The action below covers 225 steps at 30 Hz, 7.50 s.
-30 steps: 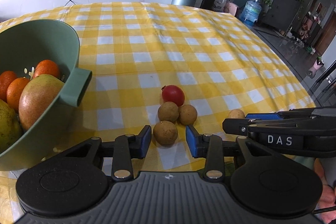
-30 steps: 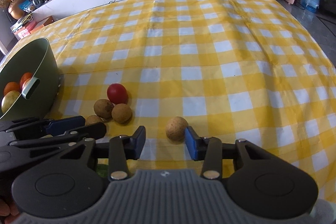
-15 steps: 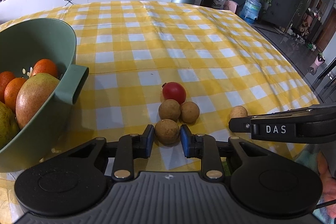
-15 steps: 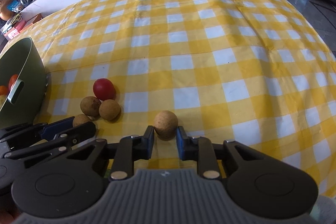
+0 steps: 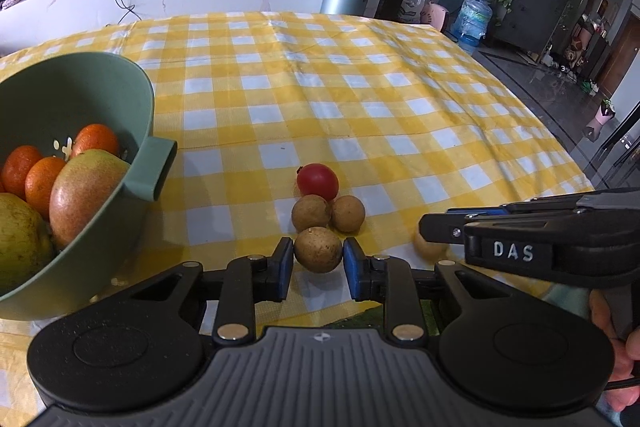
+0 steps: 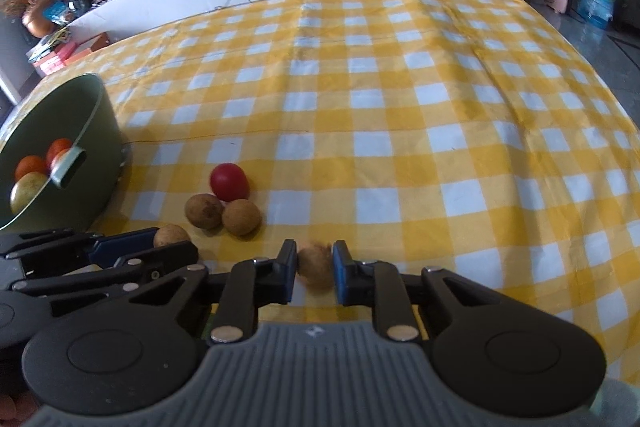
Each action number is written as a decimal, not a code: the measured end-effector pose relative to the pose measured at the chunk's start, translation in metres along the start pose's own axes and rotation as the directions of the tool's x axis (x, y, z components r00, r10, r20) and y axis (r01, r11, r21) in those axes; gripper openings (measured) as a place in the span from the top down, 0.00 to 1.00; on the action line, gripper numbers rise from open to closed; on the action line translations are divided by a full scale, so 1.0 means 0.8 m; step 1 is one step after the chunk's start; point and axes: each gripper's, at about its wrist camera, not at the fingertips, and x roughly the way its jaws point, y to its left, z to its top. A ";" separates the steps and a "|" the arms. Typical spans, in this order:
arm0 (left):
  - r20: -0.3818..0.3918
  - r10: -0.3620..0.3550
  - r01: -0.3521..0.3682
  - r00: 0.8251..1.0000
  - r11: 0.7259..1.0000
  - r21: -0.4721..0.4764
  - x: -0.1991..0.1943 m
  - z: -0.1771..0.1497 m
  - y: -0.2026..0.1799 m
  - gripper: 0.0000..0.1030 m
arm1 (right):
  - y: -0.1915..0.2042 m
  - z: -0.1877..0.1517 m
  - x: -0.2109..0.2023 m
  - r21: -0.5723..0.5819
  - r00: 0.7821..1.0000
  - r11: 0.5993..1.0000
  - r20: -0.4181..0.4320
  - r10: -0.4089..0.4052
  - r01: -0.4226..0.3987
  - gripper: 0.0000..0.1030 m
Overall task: Organize fruits
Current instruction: 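Carry both kiwis over the green colander with the left and right grippers, then open both grippers to drop the kiwis into the colander, then move both grippers back toward the green cucumber on the cloth, then close the left gripper around the middle of the green cucumber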
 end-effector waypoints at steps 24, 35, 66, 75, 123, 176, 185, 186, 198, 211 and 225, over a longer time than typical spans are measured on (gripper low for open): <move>0.011 -0.002 0.002 1.000 0.999 -0.045 -0.019 -0.003 0.013 0.71 | 0.004 -0.005 0.003 -0.017 0.986 0.988 -0.062 0.155 -0.156 0.76; 0.009 0.001 -0.001 1.000 0.998 -0.058 -0.023 -0.004 0.017 0.71 | -0.008 -0.004 0.028 0.159 0.932 0.942 -0.168 0.320 -0.295 0.75; 0.210 0.060 -0.016 0.976 0.979 -0.205 -0.114 0.034 0.075 0.71 | 0.076 0.029 -0.051 -0.070 0.910 0.919 0.123 0.395 -0.389 0.79; 0.195 0.158 -0.083 0.968 0.934 -0.347 -0.120 0.033 0.138 0.71 | 0.165 0.055 -0.051 -0.273 0.914 0.901 0.136 0.382 -0.336 0.79; 0.221 0.154 -0.041 0.963 0.895 -0.444 -0.097 0.022 0.175 0.52 | 0.200 0.070 0.001 -0.389 0.937 0.884 0.122 0.327 -0.258 0.66; -0.027 -0.015 0.026 1.000 0.901 0.434 -0.028 -0.050 -0.018 0.23 | 0.028 -0.057 -0.038 -0.137 0.997 0.989 -0.061 0.051 -0.059 0.65; -0.040 -0.069 0.079 0.997 0.906 0.415 -0.010 -0.038 -0.013 0.21 | 0.013 -0.044 -0.034 0.007 0.996 0.996 -0.002 0.093 -0.093 0.68; -0.042 -0.077 0.087 0.996 0.911 0.402 -0.008 -0.037 -0.011 0.21 | 0.012 -0.042 -0.032 0.020 0.995 0.995 -0.001 0.100 -0.100 0.68; -0.067 -0.132 0.146 0.989 0.941 0.306 0.000 -0.021 0.007 0.26 | 0.002 -0.033 -0.021 0.127 0.991 0.984 0.038 0.125 -0.128 0.68; -0.159 0.026 0.074 0.987 0.804 0.590 0.011 -0.028 -0.031 0.32 | -0.002 -0.035 -0.021 0.142 0.989 0.979 0.042 0.141 -0.145 0.68; -0.291 0.129 0.098 0.948 0.751 0.653 0.027 -0.010 -0.047 0.42 | -0.011 -0.037 -0.022 0.177 0.982 0.966 0.050 0.183 -0.189 0.61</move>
